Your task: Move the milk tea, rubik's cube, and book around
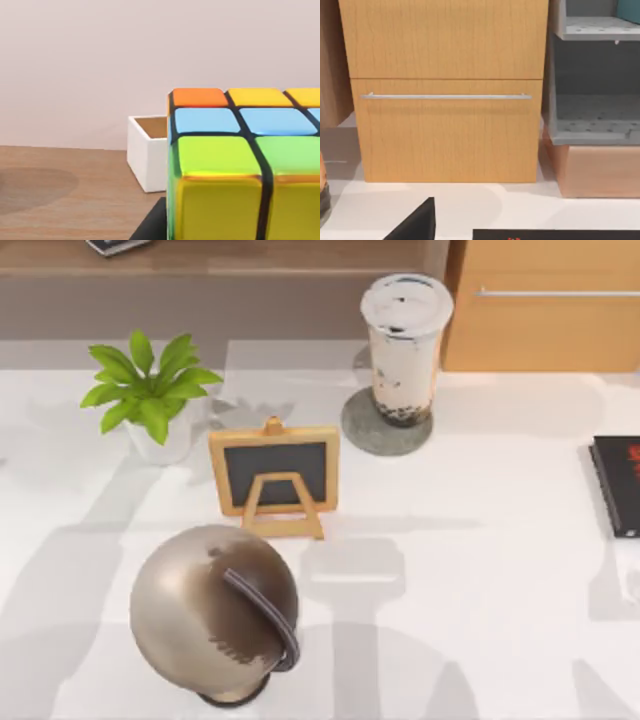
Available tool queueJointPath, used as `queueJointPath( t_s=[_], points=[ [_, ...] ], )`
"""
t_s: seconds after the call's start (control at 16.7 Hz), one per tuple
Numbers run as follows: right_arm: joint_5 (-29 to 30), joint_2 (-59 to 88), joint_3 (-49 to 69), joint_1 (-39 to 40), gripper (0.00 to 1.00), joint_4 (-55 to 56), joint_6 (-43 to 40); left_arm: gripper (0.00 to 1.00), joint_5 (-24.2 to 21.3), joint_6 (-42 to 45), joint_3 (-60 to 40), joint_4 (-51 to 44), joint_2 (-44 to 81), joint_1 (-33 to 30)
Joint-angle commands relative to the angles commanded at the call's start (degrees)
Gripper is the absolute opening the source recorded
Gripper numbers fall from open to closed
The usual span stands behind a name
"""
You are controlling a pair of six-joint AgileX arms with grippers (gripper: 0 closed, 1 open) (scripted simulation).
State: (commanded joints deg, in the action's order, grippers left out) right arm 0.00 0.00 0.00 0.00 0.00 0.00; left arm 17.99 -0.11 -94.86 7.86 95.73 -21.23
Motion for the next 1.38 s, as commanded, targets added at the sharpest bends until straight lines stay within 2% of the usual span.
queueJointPath(
  t_s=[0.18,0.42,0.66,0.9,1.38],
  points=[
    [0.0,0.0,0.0,0.0,1.00,0.0,0.0,0.00,-3.0,-1.1,-8.6,-0.2,4.5,3.0],
    [0.0,0.0,0.0,0.0,1.00,0.0,0.0,0.00,-2.0,-0.5,-17.5,-2.9,13.3,3.2],
    [0.0,0.0,0.0,0.0,1.00,0.0,0.0,0.00,0.4,0.9,-19.1,-6.4,19.1,0.5],
    [0.0,0.0,0.0,0.0,1.00,0.0,0.0,0.00,0.5,1.0,-19.0,-6.5,19.2,0.4],
    [0.0,0.0,0.0,0.0,1.00,0.0,0.0,0.60,0.5,1.0,-19.0,-6.5,19.2,0.4]
  ],
)
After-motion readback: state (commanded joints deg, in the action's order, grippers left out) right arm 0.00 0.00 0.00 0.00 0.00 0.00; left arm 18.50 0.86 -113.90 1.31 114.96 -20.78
